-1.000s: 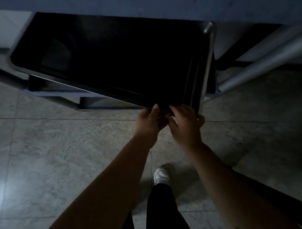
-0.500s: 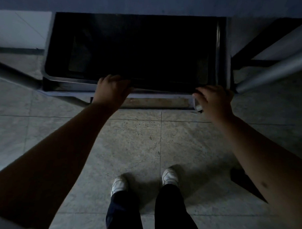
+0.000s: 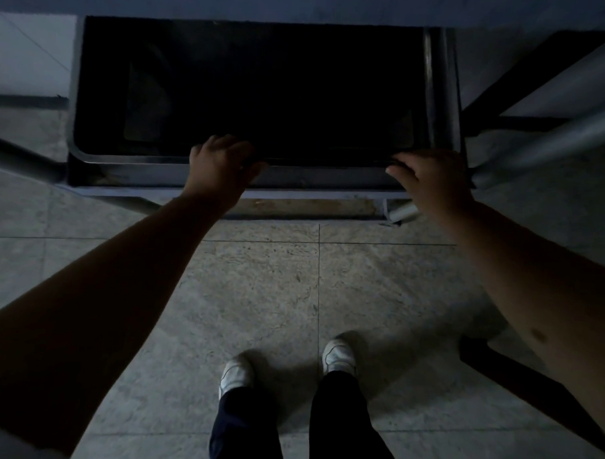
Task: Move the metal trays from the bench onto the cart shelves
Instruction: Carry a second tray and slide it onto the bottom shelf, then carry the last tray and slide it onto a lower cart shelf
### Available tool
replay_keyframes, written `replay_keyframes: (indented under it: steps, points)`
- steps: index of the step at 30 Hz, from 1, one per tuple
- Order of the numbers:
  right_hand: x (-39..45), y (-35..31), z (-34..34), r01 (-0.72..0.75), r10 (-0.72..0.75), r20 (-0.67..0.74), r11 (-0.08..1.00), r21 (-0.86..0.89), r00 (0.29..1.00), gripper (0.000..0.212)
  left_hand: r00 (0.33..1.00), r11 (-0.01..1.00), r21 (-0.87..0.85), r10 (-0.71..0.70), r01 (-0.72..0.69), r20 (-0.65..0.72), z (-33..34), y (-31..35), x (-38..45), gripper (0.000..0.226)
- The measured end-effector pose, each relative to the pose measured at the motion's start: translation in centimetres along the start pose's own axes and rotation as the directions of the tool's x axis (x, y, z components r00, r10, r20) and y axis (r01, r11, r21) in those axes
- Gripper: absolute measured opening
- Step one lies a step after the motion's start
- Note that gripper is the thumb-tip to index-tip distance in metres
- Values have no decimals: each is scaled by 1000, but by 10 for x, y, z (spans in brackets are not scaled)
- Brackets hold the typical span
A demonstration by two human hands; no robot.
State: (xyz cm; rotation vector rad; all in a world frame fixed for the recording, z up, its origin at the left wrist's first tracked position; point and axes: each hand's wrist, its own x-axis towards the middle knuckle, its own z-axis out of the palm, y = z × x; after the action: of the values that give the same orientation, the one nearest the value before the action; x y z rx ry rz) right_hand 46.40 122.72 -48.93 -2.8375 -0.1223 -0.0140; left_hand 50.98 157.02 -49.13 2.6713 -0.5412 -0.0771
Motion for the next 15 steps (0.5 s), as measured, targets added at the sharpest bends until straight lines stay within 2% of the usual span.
replay_keyframes:
  steps: [3,6,9,12,15]
  points:
    - [-1,-3,2,-79,81,35,995,-57,996,45,995,996,53,-71,68,68,-6,7,3,36]
    - [-17,-26,-18,-230,254,135,958,-169,958,73,980,980,146,-153,134,127,-26,31,-5,64]
    - [-59,-68,-58,-262,311,219,938,-225,925,98,949,980,163,-154,112,276,-64,73,-31,88]
    - [-104,-109,-112,-365,407,234,909,-201,883,107,913,982,170,-140,80,383,-113,118,-59,101]
    - [-153,-145,-171,-499,515,203,857,-125,833,110,903,985,170,-59,-16,425,-168,160,-87,109]
